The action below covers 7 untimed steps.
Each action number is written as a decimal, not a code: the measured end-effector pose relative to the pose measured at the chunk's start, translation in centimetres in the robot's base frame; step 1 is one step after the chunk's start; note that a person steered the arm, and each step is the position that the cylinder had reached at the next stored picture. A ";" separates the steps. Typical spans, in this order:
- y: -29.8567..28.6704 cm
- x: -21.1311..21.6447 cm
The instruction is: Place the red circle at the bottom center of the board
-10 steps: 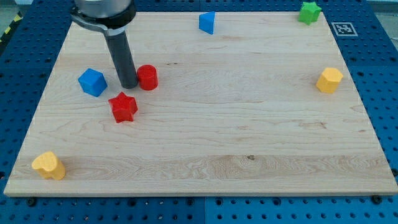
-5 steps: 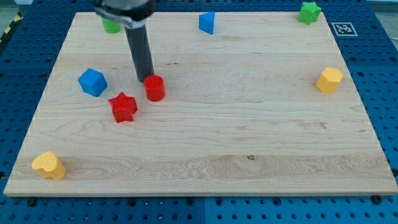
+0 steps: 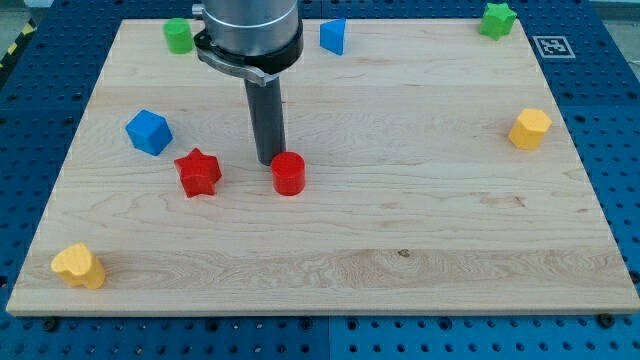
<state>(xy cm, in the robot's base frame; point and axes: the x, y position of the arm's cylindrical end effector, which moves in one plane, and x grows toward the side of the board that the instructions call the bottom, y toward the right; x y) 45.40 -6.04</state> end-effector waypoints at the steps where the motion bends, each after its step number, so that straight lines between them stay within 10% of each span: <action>1: 0.0 1.9; 7: 10.8 5.7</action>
<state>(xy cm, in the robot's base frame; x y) 51.09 4.78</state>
